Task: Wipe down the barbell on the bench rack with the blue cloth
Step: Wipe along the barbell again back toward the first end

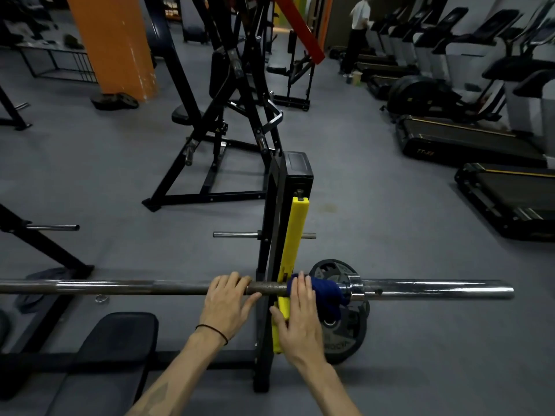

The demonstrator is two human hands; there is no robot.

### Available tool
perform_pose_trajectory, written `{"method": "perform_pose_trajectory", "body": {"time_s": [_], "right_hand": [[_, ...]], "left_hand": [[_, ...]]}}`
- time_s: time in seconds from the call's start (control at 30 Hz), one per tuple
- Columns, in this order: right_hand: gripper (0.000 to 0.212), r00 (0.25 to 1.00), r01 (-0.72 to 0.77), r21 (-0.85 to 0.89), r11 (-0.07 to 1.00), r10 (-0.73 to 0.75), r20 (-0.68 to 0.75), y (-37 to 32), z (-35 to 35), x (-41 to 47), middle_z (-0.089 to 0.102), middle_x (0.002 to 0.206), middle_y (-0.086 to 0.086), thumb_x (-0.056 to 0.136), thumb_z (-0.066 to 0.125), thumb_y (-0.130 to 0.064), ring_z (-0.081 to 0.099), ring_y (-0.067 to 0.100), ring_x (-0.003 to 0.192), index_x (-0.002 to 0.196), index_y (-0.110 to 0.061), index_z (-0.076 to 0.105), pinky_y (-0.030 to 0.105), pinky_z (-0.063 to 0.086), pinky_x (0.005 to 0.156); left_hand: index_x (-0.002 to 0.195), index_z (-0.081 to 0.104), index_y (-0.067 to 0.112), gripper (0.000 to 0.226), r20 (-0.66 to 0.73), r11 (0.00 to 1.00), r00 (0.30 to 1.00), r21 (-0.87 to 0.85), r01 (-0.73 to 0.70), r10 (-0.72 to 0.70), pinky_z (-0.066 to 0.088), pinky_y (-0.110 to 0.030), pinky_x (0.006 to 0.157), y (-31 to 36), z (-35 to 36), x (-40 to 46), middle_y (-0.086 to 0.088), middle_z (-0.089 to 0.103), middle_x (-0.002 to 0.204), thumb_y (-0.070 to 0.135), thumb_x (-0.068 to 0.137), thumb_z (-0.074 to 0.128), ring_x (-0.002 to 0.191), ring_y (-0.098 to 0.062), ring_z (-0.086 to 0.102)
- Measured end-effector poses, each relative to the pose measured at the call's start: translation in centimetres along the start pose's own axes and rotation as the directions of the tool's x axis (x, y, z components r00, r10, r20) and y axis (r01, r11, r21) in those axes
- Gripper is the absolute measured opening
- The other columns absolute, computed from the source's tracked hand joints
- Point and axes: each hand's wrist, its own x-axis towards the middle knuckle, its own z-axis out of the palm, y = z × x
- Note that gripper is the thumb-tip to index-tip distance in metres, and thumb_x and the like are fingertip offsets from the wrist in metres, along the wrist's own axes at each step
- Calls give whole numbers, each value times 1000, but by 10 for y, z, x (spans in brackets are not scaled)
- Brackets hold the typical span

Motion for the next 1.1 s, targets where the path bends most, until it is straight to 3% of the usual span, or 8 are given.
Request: {"method": "perform_pose_trajectory", "body": {"time_s": [0.1, 0.27, 0.43, 0.6, 0.77, 0.9, 1.03, 1.1], "right_hand": [[74, 992, 79, -101, 992, -88, -88, 42, -20, 3, 11, 173, 2, 109, 19, -61, 0, 11, 159, 163, -11, 21, 36, 8, 128], [90, 975, -185, 104, 977, 196, -107, 10, -8, 5, -5, 173, 1, 99, 7, -76, -15, 7, 157, 163, -13, 8, 45, 6, 130], [78, 987, 158, -154, 975, -159, 8, 28, -15, 3, 9, 173, 5, 108, 19, -64, -2, 11, 159, 163, -10, 19, 37, 11, 126], [85, 972, -174, 36, 984, 177, -153, 35, -18, 7, 2, 173, 0, 102, 11, -72, -9, 7, 158, 163, -14, 13, 47, 13, 130], [87, 998, 43, -40, 998, -42, 36, 0, -6, 8, 0, 173, 4, 103, 11, -73, -11, 10, 158, 164, -11, 13, 38, 1, 128], [78, 995, 76, -158, 985, -84, -47, 60, -38, 16, 13, 171, 1, 107, 15, -66, 5, 10, 159, 162, -13, 24, 35, 8, 128], [87, 985, -149, -1, 989, 149, -93, 22, -12, 13, 2, 173, 4, 102, 10, -73, -12, 9, 158, 163, -11, 13, 37, -2, 129], [87, 999, -26, -30, 999, 25, -23, 4, -2, 9, 1, 173, 7, 103, 12, -72, -10, 13, 159, 163, -9, 13, 40, 0, 129]], "left_hand": [[101, 64, 26, 45, 10, 1000, 1000, -22, 3, -3, 47, -33, 78, -3, -1, 4, 10, 51, 86, 62, 95, 37, 78, -14, 51], [94, 60, 29, 46, 16, 999, 999, -23, 30, -30, 43, -34, 78, -2, 2, 5, 11, 49, 84, 69, 94, 36, 77, -14, 47], [92, 61, 30, 45, 14, 1000, 1000, 20, -22, 21, 38, -33, 69, -3, 1, 8, 11, 52, 82, 70, 89, 41, 72, -14, 48], [87, 59, 31, 42, 31, 992, 992, 30, -123, 122, 31, -29, 63, -10, 1, 14, 12, 54, 74, 67, 92, 39, 63, -12, 49], [92, 61, 31, 55, 337, 996, 938, -23, -82, 85, 41, -31, 63, -13, -25, 42, 7, 65, 76, 74, 95, 27, 73, -19, 65], [105, 66, 30, 55, 678, 996, 734, -46, 80, -28, 42, -32, 70, -4, -45, 68, 7, 58, 78, 73, 95, 34, 82, -19, 59], [108, 65, 29, 70, 423, 998, 905, 56, 32, -53, 42, -34, 77, -3, -24, 36, 7, 65, 96, 75, 93, 14, 92, -18, 62], [108, 67, 27, 66, 244, 998, 970, 59, 6, -20, 43, -34, 79, 1, -11, 18, 8, 61, 93, 68, 96, 17, 86, -17, 58]]}}
